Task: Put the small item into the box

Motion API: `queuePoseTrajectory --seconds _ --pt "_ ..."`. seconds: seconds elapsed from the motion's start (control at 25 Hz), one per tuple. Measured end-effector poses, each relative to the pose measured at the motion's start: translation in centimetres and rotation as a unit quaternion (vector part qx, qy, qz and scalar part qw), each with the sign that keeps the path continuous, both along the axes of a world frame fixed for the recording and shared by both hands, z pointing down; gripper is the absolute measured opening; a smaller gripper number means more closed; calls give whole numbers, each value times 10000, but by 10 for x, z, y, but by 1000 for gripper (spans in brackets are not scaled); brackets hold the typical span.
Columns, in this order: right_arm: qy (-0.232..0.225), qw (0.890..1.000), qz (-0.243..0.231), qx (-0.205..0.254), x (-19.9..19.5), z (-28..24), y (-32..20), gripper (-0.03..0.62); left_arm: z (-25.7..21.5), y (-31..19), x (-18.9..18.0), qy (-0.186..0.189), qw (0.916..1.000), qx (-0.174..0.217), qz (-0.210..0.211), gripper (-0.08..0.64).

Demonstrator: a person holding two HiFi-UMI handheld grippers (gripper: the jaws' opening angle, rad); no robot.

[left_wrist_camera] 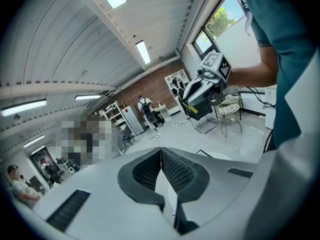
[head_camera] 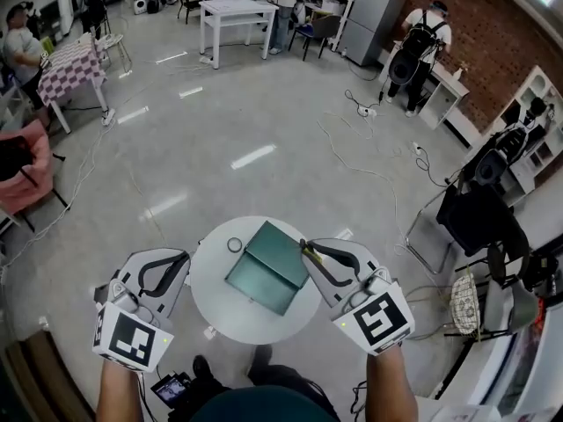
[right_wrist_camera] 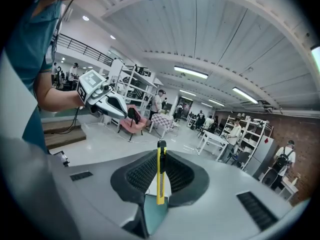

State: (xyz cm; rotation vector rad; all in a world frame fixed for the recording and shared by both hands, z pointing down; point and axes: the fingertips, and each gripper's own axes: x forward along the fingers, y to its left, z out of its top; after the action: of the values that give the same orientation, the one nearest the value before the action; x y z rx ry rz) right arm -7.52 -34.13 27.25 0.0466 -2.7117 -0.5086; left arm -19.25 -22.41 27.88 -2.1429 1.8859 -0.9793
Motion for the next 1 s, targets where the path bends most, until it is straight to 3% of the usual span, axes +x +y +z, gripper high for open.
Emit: queuePoseTrajectory --seconds 0.32,1.0 --pt "191 9991 -316 -216 -58 41 -1 71 31 9 -43 131 9994 -205 -245 20" --pt "722 9929 -429 -844 -108 153 -13 71 119 6 -83 494 9960 -621 -415 20"
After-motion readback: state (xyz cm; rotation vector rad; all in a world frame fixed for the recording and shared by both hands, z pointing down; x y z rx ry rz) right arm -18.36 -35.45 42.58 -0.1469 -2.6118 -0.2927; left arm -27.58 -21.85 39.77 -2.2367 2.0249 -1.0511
